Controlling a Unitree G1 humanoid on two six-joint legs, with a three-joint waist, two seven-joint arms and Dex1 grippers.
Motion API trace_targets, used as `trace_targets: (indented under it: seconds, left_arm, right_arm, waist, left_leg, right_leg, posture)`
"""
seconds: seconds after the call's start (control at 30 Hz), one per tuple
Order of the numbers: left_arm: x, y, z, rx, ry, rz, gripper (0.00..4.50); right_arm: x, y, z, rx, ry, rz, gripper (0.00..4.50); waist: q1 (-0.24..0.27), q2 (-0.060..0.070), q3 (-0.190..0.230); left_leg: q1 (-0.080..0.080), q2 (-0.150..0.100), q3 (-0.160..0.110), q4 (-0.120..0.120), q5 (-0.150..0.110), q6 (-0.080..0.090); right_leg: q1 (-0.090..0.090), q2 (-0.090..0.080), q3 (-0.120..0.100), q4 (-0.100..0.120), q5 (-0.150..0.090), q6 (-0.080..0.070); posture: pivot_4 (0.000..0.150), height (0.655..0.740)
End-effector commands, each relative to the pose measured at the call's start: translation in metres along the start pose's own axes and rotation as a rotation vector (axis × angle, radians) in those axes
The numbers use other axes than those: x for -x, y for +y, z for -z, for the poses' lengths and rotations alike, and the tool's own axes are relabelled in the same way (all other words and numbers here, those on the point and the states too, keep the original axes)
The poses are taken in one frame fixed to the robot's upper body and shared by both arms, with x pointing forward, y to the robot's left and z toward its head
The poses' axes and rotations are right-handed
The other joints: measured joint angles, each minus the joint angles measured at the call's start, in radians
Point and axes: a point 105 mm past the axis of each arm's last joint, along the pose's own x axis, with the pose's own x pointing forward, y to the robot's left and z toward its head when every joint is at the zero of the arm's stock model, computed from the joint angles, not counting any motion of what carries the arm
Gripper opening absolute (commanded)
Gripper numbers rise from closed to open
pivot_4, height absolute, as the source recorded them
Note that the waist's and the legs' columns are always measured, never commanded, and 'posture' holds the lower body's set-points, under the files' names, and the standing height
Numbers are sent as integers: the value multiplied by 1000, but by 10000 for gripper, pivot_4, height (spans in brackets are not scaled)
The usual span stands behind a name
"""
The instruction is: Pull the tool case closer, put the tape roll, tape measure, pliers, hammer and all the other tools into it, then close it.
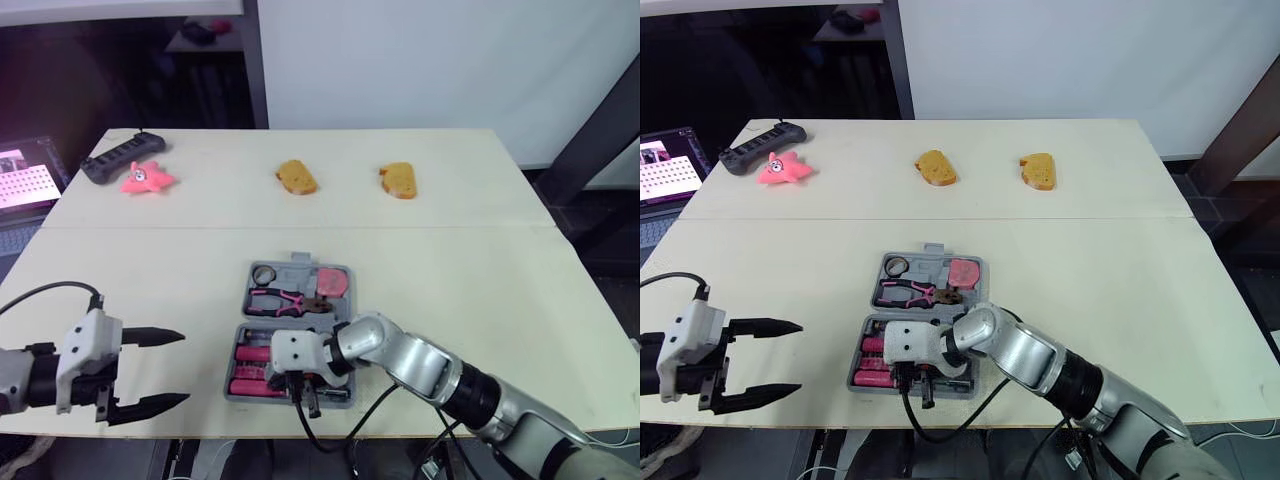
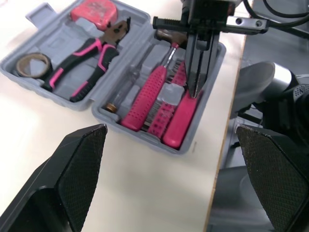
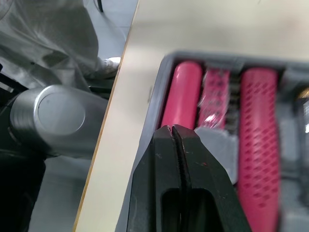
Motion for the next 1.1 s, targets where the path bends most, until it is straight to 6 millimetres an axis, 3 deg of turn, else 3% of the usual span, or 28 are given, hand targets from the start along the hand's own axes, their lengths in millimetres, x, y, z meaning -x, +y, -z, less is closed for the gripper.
trace_targets:
  seconds: [0.03, 0.13, 0.23, 0.37, 0.57, 0.67, 0.7, 0.8, 1.0, 1.1]
  left_arm:
    - [5, 2, -4, -32, 3, -19, 45000]
    - [4, 4, -4, -30, -1, -26, 45000]
    - [4, 6, -3, -25, 0, -34, 45000]
    - [2, 17, -4, 23, -36, -82, 45000]
    - [1, 51, 19, 119, 47, -231, 45000]
    - [2, 58, 22, 61, 50, -218, 45000]
    - [1, 63, 24, 42, 51, -221, 42417]
    - [0, 75, 39, -40, 106, -217, 32366]
    - [-30, 93, 53, -122, 69, -145, 140]
    - [-48, 100, 56, -141, 54, -110, 140]
  right_arm:
    - [-9, 6, 37, 64, 120, -41, 554]
    - [-10, 3, 42, 70, 111, -35, 554]
    - [-2, -6, 24, 68, 38, -18, 554]
    - [27, -22, -31, 36, -240, 40, 554]
    - [88, -43, -51, 26, -398, 243, 554]
    - [113, -47, -19, 13, -268, 315, 554]
    - [122, -45, -4, -16, -227, 320, 104]
    - [144, -45, 27, 2, -122, 375, 0]
    - [162, -41, 92, 34, 139, 401, 0]
    - [154, -41, 105, 52, 173, 385, 0]
  waist:
    - [-1, 0, 0]
    - [-2, 0, 0]
    - [-1, 0, 0]
    - [2, 0, 0]
    - [20, 0, 0]
    - [28, 0, 0]
    - [35, 0, 0]
    - [39, 0, 0]
    - [41, 0, 0]
    - [34, 0, 0]
  left_leg:
    - [1, 0, 0, 0, 0, 0]
    - [8, 0, 0, -1, 0, 0]
    - [13, 0, 0, -2, 0, 0]
    - [12, 0, 0, -1, 0, 0]
    - [12, 0, 0, -2, 0, 0]
    - [11, 0, 0, -1, 0, 0]
    - [11, 0, 0, -1, 0, 0]
    - [11, -1, 1, -1, 0, 0]
    - [11, -1, 2, 0, 0, 0]
    - [11, -1, 2, 0, 0, 0]
  right_leg:
    - [1, 0, 0, 0, 0, 0]
    - [7, 0, 0, 0, -1, -1]
    - [12, 0, 0, 0, -2, -3]
    - [12, 0, 1, 0, -2, -2]
    - [11, 1, 1, 0, 0, 0]
    - [11, 0, 0, -1, 0, 0]
    - [12, 0, 0, -2, 0, 0]
    - [12, -1, 1, -3, -2, -3]
    - [12, 0, 1, -3, 0, 0]
    - [12, 0, 1, -2, 0, 1]
  posture:
    - [1500, 7400]
    - [1500, 7400]
    - [1500, 7400]
    - [1500, 7400]
    - [1500, 7400]
    - [1500, 7400]
    - [1500, 7400]
    - [1500, 7400]
    - [1500, 7400]
    - [1500, 7400]
